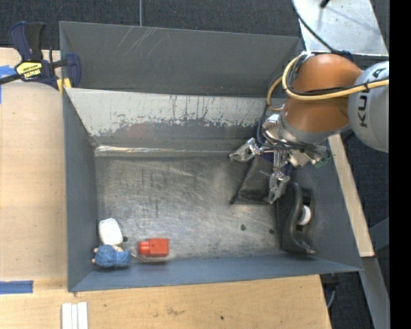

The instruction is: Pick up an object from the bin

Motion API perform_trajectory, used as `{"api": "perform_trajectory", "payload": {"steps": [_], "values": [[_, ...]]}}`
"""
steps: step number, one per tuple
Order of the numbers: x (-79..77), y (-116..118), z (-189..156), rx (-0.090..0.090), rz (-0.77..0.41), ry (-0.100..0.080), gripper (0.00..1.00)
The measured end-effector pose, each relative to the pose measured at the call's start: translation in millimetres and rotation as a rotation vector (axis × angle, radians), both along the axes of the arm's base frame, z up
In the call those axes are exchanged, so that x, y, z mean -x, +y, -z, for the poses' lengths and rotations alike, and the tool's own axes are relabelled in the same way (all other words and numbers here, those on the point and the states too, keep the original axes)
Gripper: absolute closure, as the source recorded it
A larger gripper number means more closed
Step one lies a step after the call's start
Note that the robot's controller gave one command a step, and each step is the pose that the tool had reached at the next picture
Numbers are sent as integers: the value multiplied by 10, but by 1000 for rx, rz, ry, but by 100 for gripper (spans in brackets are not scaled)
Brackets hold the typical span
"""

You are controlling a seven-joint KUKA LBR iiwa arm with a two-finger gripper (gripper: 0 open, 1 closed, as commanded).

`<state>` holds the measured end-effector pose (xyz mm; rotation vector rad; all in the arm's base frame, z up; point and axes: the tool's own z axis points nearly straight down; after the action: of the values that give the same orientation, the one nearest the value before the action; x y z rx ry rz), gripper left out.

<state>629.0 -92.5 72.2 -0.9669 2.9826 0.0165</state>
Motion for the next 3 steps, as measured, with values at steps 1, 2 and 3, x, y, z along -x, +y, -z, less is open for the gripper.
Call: {"api": "perform_trajectory", "payload": {"steps": [1,2,3], "values": [[-38,-35,-46,7,2,-16,100],[311,-49,-1442,14,-43,-10,100],[516,-229,-625,11,80,0,100]]}}
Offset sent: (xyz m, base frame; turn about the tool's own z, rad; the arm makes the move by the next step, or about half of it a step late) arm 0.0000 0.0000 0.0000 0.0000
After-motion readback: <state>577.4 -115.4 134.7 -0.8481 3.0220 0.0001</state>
